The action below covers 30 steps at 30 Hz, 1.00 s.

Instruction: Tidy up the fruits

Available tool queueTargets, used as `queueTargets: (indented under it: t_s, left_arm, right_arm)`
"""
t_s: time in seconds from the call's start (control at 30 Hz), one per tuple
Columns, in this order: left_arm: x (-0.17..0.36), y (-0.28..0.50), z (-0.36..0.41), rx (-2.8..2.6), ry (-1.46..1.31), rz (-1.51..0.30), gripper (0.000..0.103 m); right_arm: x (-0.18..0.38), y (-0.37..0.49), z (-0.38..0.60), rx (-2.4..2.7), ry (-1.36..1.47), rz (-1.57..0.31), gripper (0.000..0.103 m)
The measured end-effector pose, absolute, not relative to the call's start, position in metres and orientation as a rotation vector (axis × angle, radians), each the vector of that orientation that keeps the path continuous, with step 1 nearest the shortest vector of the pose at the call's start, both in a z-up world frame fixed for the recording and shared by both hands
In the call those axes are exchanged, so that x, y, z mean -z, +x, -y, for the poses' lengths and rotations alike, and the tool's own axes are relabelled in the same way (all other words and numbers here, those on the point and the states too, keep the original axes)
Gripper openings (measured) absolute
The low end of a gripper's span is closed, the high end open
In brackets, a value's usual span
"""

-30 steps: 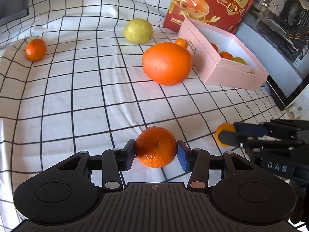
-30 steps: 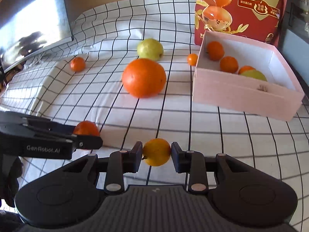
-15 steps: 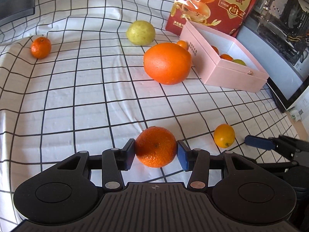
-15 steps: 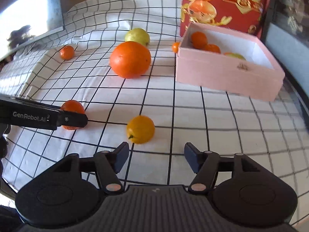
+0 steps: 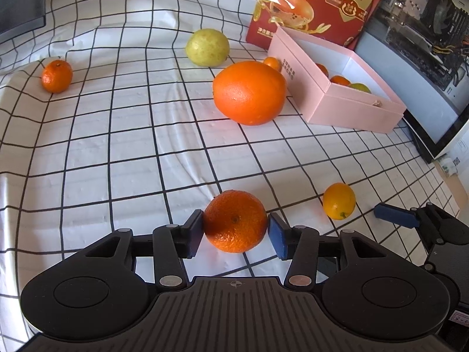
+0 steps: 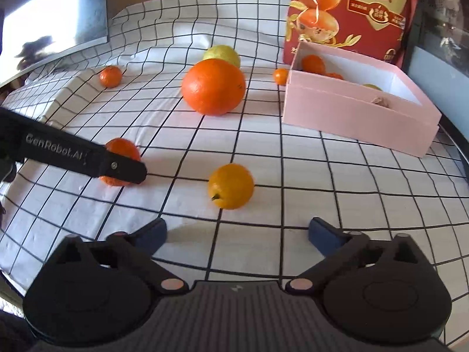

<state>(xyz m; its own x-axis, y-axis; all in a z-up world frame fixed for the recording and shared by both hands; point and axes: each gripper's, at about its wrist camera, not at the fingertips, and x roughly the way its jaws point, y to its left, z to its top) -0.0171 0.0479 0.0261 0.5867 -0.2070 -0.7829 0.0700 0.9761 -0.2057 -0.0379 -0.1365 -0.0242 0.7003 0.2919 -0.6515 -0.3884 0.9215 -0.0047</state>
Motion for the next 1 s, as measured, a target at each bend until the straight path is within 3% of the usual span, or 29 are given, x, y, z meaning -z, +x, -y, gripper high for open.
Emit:
queueTargets:
  t_s: [0.3,0.4,0.47,0.53,0.63,1.0]
  left_arm:
    - [-0.026,-0.015,-0.049,0.155,-0.170,-0.943,0.052]
    - [-0.026,-0.016,-0.050,0.151,-0.189,-0.945,0.052]
    - [-0.026,-0.017,-0.053,0.148,-0.216,-0.945,0.052]
    - [-0.026,-0.017,-0.054,0.141,-0.238,-0.944,0.052]
    - [-0.026,-0.019,-0.053,0.131,-0.240,-0.937,0.052]
    - [-0.027,-0.017,-0.039,0.093,-0.142,-0.938,0.051]
  right_arm:
    - [0.022,-0.032,0.133,-0.431,-0.164,-0.719,0.102]
    - [0.022,-0.032,0.131,-0.430,-0.170,-0.667,0.090]
    - [0.020,-0.031,0.131,-0.429,-0.162,-0.648,0.074]
    - [0.016,-0.027,0.134,-0.433,-0.155,-0.646,0.051]
    - [0.012,-0.020,0.141,-0.432,-0.110,-0.668,0.034]
    - [-0.011,-0.009,0.190,-0.290,-0.097,-0.677,0.033]
